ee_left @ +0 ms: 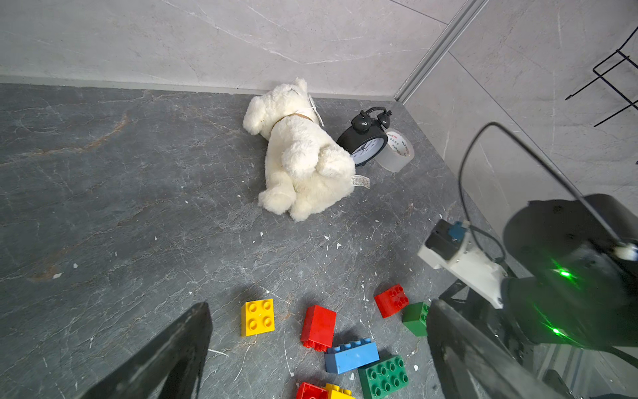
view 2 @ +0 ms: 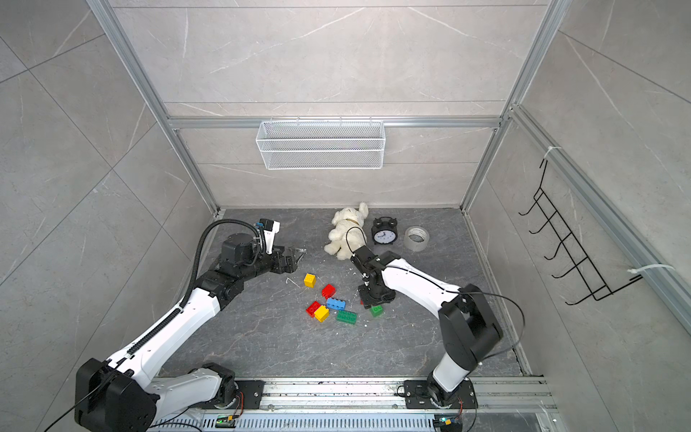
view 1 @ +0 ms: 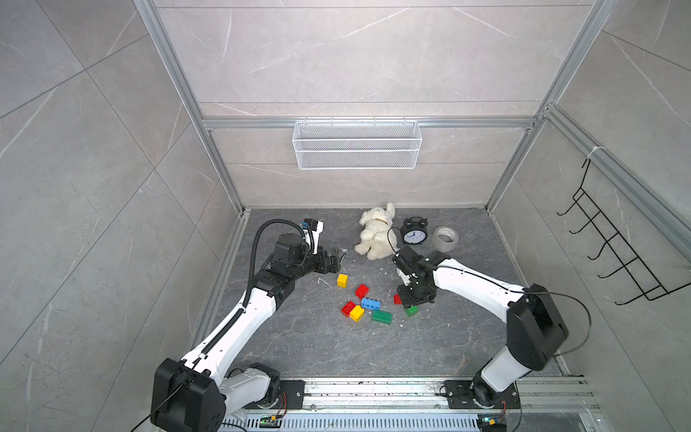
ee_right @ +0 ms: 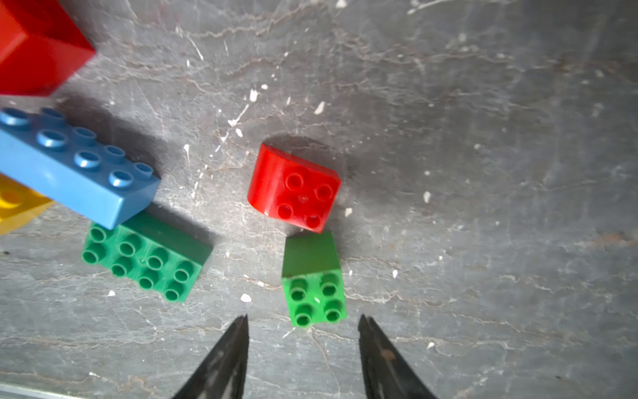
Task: Assemble the letter r with lego
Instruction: Place the lego brick at the center of the board, then pick up the lego brick from the center of the board.
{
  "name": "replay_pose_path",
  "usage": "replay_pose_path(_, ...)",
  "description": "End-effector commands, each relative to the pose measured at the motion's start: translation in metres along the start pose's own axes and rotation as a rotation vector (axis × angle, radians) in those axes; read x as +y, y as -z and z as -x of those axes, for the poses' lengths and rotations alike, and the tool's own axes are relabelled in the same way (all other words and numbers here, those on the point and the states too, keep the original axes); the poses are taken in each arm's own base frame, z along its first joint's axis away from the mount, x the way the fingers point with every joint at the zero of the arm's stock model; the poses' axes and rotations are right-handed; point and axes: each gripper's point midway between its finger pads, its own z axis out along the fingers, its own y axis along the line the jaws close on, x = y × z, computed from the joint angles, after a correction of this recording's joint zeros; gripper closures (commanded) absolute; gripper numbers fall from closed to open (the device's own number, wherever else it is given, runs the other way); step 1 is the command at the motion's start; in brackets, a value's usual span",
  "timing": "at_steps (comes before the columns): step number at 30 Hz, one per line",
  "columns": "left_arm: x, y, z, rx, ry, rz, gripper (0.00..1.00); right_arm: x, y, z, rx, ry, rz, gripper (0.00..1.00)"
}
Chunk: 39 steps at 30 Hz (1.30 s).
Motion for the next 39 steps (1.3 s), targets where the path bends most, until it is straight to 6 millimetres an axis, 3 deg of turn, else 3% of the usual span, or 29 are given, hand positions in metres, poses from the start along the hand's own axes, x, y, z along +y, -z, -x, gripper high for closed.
replay_pose_path(1, 0.0, 0.012, 0.013, -0.077, -0.015, 0.022, 0.01, -0.002, 0.0, 0.002, -0.095, -0.029, 0.005, 0.46)
replay_pose_path(12, 0.002, 0.016, 0.013, -0.093, 0.004, 0.032, 0.02, 0.009, -0.025, 0.004, -0.122, 0.017, 0.037, 0.46)
replay_pose_path(18, 0.004, 0.014, 0.01, -0.084, 0.008, 0.041, 0.02, 0.007, -0.035, 0.0, -0.095, 0.024, 0.015, 0.53)
replay_pose_path(28, 0.006, 0.011, 0.008, -0.074, 0.011, 0.043, 0.03, -0.002, -0.027, -0.005, -0.121, 0.011, -0.029, 0.56)
replay_pose_path(39, 0.009, 0.01, 0.003, -0.065, 0.013, 0.053, 0.03, 0.002, -0.036, -0.009, -0.104, 0.021, -0.035, 0.59)
